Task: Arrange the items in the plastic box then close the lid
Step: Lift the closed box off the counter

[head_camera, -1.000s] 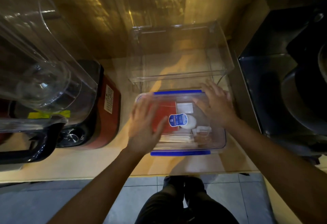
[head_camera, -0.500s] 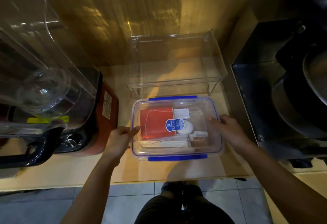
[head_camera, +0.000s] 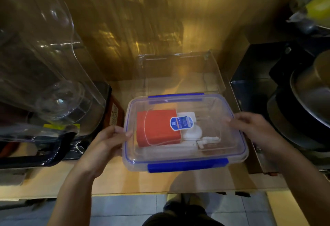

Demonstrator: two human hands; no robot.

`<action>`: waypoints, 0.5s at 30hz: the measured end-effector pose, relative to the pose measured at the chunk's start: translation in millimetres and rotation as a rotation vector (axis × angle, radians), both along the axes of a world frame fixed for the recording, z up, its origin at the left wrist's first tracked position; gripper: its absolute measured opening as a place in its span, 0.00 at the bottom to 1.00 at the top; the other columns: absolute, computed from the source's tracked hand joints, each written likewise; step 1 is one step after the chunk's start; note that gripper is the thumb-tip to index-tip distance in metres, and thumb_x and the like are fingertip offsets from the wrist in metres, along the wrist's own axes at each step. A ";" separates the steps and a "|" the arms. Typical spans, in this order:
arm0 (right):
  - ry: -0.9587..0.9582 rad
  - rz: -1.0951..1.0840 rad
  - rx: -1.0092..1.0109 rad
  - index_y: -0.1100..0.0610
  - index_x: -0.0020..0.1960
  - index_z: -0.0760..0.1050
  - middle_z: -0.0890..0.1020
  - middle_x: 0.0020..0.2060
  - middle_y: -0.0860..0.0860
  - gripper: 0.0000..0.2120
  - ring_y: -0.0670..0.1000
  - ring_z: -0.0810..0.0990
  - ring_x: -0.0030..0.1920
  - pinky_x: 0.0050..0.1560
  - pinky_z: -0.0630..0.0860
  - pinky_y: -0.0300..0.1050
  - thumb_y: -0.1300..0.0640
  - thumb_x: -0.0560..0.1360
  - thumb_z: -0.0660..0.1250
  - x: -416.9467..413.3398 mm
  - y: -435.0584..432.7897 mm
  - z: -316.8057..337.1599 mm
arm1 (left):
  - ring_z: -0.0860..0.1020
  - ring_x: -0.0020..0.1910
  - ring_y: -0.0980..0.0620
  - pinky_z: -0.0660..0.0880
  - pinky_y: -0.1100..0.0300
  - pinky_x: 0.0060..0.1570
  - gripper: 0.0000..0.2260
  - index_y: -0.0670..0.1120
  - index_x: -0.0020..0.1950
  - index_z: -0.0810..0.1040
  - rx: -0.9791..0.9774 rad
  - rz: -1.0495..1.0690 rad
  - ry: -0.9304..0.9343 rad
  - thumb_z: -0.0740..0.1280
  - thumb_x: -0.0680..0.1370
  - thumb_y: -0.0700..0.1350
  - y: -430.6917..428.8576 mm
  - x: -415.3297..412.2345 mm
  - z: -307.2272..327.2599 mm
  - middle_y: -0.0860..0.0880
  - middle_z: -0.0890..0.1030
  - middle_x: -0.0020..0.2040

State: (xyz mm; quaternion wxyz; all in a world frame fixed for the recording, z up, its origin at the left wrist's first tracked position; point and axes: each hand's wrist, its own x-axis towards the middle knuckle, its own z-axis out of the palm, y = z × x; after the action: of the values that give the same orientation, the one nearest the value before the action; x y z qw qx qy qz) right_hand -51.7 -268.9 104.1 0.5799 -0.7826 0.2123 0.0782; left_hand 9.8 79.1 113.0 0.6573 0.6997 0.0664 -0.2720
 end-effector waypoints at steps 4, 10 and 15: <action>-0.124 -0.049 0.029 0.53 0.46 0.80 0.86 0.39 0.49 0.09 0.49 0.85 0.38 0.34 0.80 0.40 0.48 0.74 0.66 11.6 -7.3 22.4 | 0.81 0.36 0.45 0.79 0.53 0.37 0.11 0.42 0.46 0.75 -0.164 0.077 -0.025 0.70 0.68 0.46 -9.7 11.4 24.0 0.42 0.82 0.40; -0.247 -0.208 0.146 0.58 0.46 0.81 0.86 0.37 0.54 0.10 0.51 0.86 0.38 0.34 0.81 0.42 0.51 0.73 0.69 64.8 -6.4 49.1 | 0.82 0.47 0.39 0.78 0.47 0.50 0.18 0.37 0.53 0.80 -0.193 0.212 -0.131 0.67 0.70 0.48 -39.2 55.9 44.3 0.36 0.83 0.48; -0.264 -0.272 0.200 0.56 0.49 0.77 0.84 0.41 0.52 0.09 0.48 0.85 0.37 0.35 0.79 0.41 0.53 0.72 0.70 118.8 5.6 58.0 | 0.84 0.35 0.51 0.77 0.63 0.29 0.17 0.36 0.60 0.75 -0.067 0.253 -0.287 0.67 0.74 0.43 -62.0 101.7 57.2 0.40 0.82 0.45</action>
State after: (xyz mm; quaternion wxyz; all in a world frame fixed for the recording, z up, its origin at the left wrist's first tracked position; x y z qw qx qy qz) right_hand 67.0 -263.4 162.0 0.6829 -0.6887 0.2292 -0.0832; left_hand 111.6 17.1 170.2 0.7119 0.6951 0.0503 -0.0867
